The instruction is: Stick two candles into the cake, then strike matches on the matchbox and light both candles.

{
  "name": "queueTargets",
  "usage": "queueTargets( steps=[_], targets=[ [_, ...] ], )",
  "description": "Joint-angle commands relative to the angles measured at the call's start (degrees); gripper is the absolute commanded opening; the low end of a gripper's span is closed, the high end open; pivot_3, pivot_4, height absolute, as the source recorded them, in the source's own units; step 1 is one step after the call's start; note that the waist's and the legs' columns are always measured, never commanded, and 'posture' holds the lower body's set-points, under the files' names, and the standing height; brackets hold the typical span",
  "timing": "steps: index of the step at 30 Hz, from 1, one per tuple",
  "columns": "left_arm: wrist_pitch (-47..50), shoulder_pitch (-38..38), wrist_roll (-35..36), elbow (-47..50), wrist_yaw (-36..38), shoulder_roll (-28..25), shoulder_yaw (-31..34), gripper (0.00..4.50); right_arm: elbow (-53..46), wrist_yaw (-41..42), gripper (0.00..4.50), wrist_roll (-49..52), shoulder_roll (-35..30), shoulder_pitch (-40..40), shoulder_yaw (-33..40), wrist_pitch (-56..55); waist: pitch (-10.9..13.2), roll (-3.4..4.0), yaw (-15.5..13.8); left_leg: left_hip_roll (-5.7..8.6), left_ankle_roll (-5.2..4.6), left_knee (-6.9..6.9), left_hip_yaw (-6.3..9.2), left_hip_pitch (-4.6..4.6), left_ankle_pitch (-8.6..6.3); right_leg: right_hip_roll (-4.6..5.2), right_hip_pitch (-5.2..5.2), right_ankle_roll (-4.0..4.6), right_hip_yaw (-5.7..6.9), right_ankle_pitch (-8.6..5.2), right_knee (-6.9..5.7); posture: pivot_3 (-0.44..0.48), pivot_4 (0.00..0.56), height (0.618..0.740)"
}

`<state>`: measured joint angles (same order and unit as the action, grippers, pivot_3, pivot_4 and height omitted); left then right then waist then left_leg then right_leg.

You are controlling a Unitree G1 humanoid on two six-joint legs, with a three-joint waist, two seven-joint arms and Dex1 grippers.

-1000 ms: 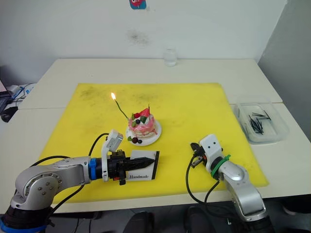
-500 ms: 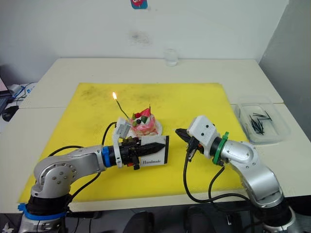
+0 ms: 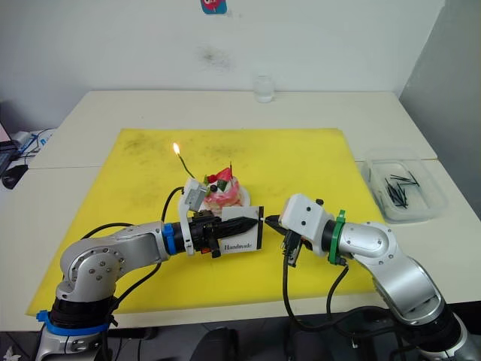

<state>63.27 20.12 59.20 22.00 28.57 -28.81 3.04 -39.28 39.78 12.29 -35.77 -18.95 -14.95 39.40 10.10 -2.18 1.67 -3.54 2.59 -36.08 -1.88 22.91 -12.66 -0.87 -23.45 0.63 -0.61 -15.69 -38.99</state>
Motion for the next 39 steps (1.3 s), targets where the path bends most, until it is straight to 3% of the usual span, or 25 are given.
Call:
queueTargets(
  steps=[1, 18, 21, 24, 32, 39],
  targets=[
    [-0.1, 0.4, 1.1, 1.5, 1.4, -0.2, 0.0, 0.00, -1.3, -0.9, 0.03, -1.1, 0.5, -0.3, -0.9, -1.3, 0.0, 0.00, 0.0, 0.00, 0.00, 0.00, 0.00, 0.00, 0.00, 0.00, 0.00, 0.00, 0.00, 0.00, 0.00, 0.000, 0.150, 0.740],
    [-1.0, -0.3, -0.2, 3.6, 5.4, -1.9, -2.4, 0.00, 1.7, -4.0, 0.03, -4.8, 3.0, -1.7, -2.6, -2.5, 0.0, 0.00, 0.0, -0.01, 0.00, 0.00, 0.01, -0.01, 0.00, 0.00, 0.00, 0.00, 0.01, 0.00, -0.01, 0.000, 0.150, 0.740],
    [-1.5, -1.5, -1.5, 4.9, 6.5, -2.9, -3.9, 0.00, 5.7, -10.3, 0.03, -9.1, 7.1, -5.7, -1.2, -4.2, 0.0, -0.02, 0.3, -0.02, 0.00, 0.00, 0.00, -0.02, 0.00, 0.00, 0.00, 0.00, -0.01, 0.00, -0.01, 0.000, 0.150, 0.740],
    [-2.7, -5.5, -3.1, 6.3, 6.7, -5.8, -2.2, 0.00, 7.5, -12.1, 0.03, -10.5, 6.2, -8.7, 4.3, -5.8, 0.0, 0.00, 0.1, 0.00, 0.01, 0.01, -0.06, -0.01, 0.01, 0.02, -0.04, 0.00, -0.07, 0.02, -0.04, 0.000, 0.150, 0.740],
    [-3.7, -7.1, -3.0, 6.8, 5.8, -6.6, -0.3, 0.00, 5.1, -10.6, 0.03, -8.9, 7.4, -7.9, 4.5, -4.5, 0.0, -0.01, -0.2, -0.02, 0.01, 0.02, -0.03, 0.02, 0.00, 0.03, -0.04, 0.04, -0.03, -0.02, 0.01, 0.000, 0.150, 0.740],
    [-4.8, -5.0, -3.3, 4.5, 3.2, -4.1, 1.1, 0.00, 3.0, -5.0, 0.03, -5.4, 6.3, -7.5, 3.1, -5.1, 0.0, -0.01, -0.1, -0.02, 0.01, 0.01, -0.01, 0.01, 0.00, 0.02, -0.04, 0.04, 0.00, -0.01, -0.02, 0.000, 0.150, 0.740]
  ],
)
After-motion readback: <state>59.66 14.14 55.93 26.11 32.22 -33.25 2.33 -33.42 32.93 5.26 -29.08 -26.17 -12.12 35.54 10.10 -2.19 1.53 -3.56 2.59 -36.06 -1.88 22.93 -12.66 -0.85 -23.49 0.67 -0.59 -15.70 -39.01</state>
